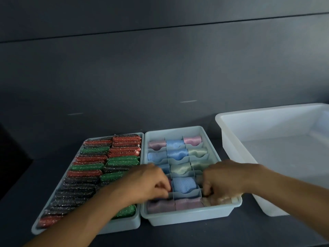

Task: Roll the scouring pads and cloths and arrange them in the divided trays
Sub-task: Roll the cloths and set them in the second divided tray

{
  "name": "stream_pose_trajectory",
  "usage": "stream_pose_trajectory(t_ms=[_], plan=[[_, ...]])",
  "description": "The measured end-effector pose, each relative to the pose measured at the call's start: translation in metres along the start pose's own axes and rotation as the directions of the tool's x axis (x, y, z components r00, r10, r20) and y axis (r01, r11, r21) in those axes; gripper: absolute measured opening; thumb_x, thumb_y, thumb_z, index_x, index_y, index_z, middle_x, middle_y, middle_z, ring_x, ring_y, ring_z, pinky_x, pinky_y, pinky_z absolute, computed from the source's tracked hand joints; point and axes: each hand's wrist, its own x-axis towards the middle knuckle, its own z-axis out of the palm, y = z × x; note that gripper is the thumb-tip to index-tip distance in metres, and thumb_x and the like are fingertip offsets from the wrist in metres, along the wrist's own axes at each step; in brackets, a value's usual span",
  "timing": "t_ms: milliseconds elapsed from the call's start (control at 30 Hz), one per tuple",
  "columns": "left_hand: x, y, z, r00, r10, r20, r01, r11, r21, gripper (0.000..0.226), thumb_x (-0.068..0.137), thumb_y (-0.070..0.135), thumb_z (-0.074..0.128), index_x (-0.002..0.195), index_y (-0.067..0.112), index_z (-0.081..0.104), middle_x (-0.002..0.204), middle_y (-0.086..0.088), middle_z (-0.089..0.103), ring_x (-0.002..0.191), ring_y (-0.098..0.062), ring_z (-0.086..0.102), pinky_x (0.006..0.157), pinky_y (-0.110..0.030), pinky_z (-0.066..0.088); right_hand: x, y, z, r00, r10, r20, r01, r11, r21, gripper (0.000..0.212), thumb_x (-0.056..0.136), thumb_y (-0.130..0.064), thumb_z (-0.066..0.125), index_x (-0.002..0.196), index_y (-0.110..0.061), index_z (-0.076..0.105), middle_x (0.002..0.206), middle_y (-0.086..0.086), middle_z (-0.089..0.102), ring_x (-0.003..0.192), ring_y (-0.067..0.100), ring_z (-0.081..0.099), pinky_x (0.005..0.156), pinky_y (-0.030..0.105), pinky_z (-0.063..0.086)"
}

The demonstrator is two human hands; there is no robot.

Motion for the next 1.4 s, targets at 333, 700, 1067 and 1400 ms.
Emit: stream_pose_trajectory(t_ms=[333,700,1067,1400], plan=[[0.044,-0.034,-0.003,0.989,-0.085,-0.121,0.111,0.967,0.231,0.008,0.085,0.033,0.069,0.088,0.025,0.067,0.081,0.010,0.063,0.076,-0.011,0.053,0.090,-0.030,0.042,0.062,0.008,-0.013,0.913,0.144,-0.380,-0.059,0.972,0.226,0.020,0.087,-0.024,0.059,0.101,-0.027,0.073,0.105,-0.010,0.071,0.104,0.011,0.061,0.090,0.030,0.049],[0.063,-0.034,-0.001,0.998,-0.056,-0.005,0.054,0.923,0.381,0.006,0.084,0.018,0.061,0.087,0.015,0.065,0.092,-0.006,0.068,0.097,-0.025,0.060,0.098,-0.030,0.036,0.107,0.002,-0.013,0.952,0.134,-0.275,-0.139,0.990,0.000,0.029,0.078,-0.039,0.069,0.106,-0.031,0.069,0.109,-0.010,0.068,0.104,0.017,0.062,0.082,0.032,0.050],[0.064,-0.044,0.002,1.000,-0.021,-0.006,0.022,0.957,0.291,0.015,0.084,0.024,0.066,0.076,0.019,0.055,0.074,0.004,0.055,0.089,-0.019,0.053,0.087,-0.029,0.044,0.086,0.022,-0.011,0.963,0.104,-0.248,-0.004,0.928,0.373,0.028,0.084,-0.033,0.067,0.111,-0.027,0.070,0.108,-0.012,0.070,0.102,0.010,0.063,0.091,0.029,0.048],[0.104,-0.086,-0.025,0.925,-0.144,-0.350,0.167,0.985,0.036,0.026,0.095,0.023,0.060,0.119,0.023,0.067,0.118,0.007,0.069,0.106,-0.013,0.064,0.096,-0.031,0.045,0.073,0.064,-0.036,0.946,0.191,-0.263,-0.152,0.975,0.161,0.008,0.075,-0.027,0.064,0.069,-0.024,0.069,0.068,-0.018,0.063,0.080,0.014,0.063,0.072,0.024,0.047]])
